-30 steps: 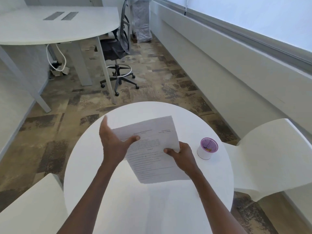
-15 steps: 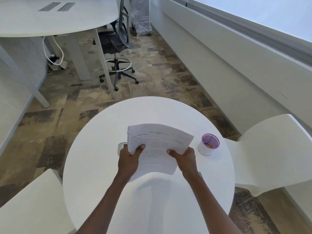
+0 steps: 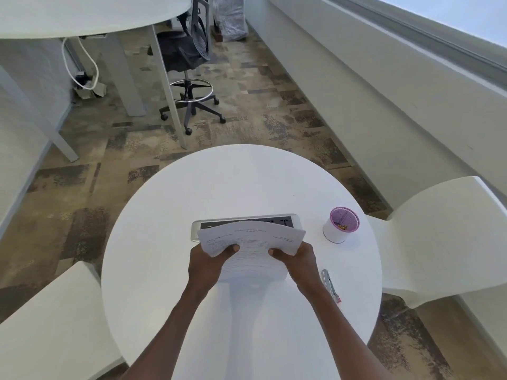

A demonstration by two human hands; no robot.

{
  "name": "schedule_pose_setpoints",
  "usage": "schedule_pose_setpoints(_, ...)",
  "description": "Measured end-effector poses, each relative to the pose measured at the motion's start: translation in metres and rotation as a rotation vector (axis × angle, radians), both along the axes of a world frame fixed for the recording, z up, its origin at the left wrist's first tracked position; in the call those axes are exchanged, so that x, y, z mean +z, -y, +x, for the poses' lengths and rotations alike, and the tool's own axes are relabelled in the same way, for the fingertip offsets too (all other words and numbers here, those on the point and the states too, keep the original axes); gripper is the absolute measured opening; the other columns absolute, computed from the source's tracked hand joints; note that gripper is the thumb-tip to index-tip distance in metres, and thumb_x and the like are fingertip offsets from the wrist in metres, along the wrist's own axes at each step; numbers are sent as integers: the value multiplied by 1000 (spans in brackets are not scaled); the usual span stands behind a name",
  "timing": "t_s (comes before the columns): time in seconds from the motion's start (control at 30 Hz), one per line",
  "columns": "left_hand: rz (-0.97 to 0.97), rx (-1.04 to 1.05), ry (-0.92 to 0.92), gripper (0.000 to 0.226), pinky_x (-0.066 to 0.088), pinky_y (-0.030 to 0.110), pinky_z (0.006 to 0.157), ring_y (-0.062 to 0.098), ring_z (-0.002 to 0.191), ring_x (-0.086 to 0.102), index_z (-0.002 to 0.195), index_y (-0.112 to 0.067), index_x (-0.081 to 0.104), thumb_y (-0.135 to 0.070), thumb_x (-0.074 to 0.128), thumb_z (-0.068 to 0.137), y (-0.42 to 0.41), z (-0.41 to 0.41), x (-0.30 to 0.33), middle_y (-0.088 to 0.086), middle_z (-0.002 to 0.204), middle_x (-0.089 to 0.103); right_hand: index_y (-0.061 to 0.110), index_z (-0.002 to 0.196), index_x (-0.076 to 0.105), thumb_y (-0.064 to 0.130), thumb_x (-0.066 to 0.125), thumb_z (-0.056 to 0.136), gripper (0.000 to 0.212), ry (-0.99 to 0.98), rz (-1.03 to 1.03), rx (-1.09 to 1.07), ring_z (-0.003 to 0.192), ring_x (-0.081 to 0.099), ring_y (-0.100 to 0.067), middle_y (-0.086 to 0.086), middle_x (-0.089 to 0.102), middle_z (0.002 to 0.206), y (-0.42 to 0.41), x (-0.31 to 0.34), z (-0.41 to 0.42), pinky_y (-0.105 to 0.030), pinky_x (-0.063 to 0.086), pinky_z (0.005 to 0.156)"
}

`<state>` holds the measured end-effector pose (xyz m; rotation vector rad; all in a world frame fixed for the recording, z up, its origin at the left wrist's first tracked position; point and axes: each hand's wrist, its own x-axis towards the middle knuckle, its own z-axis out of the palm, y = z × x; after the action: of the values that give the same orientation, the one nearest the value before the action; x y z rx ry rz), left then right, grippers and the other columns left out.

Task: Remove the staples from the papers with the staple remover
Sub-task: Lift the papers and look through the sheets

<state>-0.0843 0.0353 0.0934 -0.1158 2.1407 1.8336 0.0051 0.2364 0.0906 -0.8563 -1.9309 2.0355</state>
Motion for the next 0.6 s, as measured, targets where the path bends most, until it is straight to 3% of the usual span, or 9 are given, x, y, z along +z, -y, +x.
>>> schedule_pose_setpoints(0.17,-1,-2,-6,34,54,27,66,8,80,72,96,-21,75,-27,92,67,1,-4,1,-7,88,78,19,88,77,-2,81,75,25,-10,22,16,76,72,-6,4,80,86,0,5,-2,-16,55,66)
schedule_pose_setpoints(0.37,-36,-64,-1,26,47,24,64,15,80,69,99,-20,74,-27,86,76,-1,-2,0,-5,91,77,23,84,75,-1,81,74,26,30,68,25,70,70,2,13,78,80,-1,5,1,-12,52,60)
schedule_pose_setpoints(0.5,-92,-110,-78,26,48,23,64,14,85,70,100,-17,73,-25,84,78,-3,-14,15,-3,93,76,22,90,75,5,82,76,23,-19,124,27,79,74,-6,9,80,89,-14,26,-4,-13,53,63)
schedule_pose_setpoints(0.6,-188,-195,-175,14,45,14,56,1,72,67,86,-23,72,-23,84,78,-3,-29,31,-7,84,73,20,94,74,5,83,75,26,-66,218,12,79,72,-9,3,79,90,-30,49,-10,-16,54,65)
